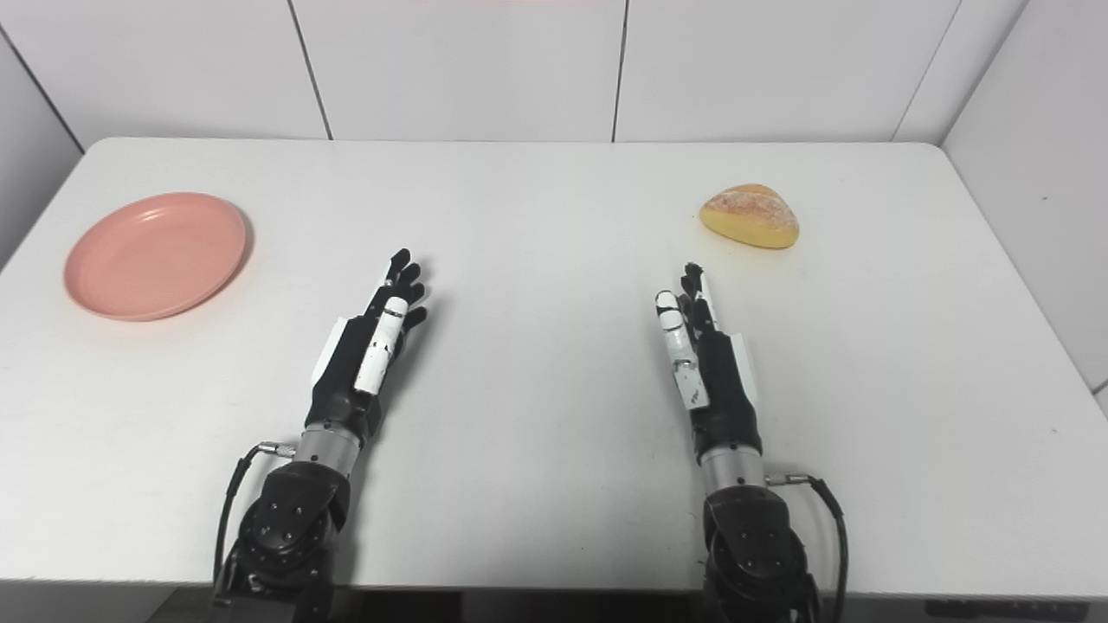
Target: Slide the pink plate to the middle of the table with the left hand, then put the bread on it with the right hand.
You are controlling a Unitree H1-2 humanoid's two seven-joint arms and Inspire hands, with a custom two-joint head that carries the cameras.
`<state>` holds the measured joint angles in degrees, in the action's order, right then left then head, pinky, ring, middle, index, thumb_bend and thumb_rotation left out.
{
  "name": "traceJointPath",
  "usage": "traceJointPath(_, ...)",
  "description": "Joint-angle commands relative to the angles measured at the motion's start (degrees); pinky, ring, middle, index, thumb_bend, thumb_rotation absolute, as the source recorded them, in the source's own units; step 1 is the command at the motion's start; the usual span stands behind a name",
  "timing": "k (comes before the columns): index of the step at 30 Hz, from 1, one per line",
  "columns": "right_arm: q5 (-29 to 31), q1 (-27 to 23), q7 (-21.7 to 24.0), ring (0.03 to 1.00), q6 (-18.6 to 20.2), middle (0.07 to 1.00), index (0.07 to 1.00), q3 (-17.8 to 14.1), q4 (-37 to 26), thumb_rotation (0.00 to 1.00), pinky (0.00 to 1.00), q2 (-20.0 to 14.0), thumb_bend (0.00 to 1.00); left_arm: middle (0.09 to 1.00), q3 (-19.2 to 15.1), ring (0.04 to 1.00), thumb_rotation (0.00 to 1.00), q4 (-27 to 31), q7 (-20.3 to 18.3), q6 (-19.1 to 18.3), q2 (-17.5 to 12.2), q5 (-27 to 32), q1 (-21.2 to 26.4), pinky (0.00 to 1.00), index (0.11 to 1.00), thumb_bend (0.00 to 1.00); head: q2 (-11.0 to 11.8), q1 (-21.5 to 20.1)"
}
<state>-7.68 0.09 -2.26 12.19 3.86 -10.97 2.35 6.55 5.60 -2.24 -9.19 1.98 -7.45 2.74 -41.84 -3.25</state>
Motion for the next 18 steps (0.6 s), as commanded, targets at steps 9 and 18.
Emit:
traceJointPath(9, -0.3, -1.2, -0.5, 0.976, -2.3, 0.990, 0.992, -0.1, -0.7, 1.00, 0.95, 0.1, 0.29, 0.990, 0.0, 0.973, 1.00, 0.7, 0.4, 0.6, 0.5, 0.1, 1.6, 0.95, 0.996, 0.42, 0.0, 0.1)
traceJointPath(18, -0.2, -1.3, -0.4, 0.977, -1.6, 0.990, 0.992, -0.1, -1.0, 1.00, 0.96, 0.2, 0.30, 0.988, 0.1, 0.969, 1.00, 0.6, 0.5, 0.8, 0.6, 0.0, 1.6, 0.95, 0.995, 0.42, 0.0, 0.2)
